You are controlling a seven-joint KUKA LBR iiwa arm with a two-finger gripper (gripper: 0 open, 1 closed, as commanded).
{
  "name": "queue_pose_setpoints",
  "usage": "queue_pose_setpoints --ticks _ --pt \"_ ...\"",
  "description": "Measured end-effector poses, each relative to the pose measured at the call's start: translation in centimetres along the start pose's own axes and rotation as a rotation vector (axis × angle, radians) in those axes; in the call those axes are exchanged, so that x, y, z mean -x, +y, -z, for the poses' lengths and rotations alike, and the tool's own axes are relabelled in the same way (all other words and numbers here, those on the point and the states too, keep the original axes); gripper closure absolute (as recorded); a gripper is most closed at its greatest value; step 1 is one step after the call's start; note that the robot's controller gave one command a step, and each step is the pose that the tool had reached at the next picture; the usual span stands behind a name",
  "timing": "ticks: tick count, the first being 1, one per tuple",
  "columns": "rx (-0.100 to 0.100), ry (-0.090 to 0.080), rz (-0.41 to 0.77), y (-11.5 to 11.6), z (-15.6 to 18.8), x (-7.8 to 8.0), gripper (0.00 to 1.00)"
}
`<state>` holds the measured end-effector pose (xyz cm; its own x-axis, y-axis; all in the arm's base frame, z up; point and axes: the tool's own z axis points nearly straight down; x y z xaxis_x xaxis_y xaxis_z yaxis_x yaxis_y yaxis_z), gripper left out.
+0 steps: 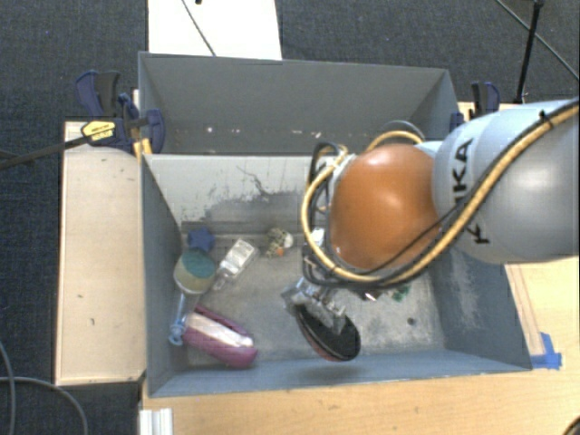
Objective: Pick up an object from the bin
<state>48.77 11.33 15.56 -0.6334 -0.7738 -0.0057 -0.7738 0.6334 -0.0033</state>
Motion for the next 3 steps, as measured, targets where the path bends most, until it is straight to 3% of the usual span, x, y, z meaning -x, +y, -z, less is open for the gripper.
queue_pose_setpoints --ticks 1,2,3 --pt "-0.003 -0.002 -0.003 -1.7 7.4 0.5 1.0" --pt "0.008 0.008 0.108 -0.6 0.1 -0.2 1.0" --pt "-0.003 -0.003 0.13 0.2 14.9 -0.6 1.0"
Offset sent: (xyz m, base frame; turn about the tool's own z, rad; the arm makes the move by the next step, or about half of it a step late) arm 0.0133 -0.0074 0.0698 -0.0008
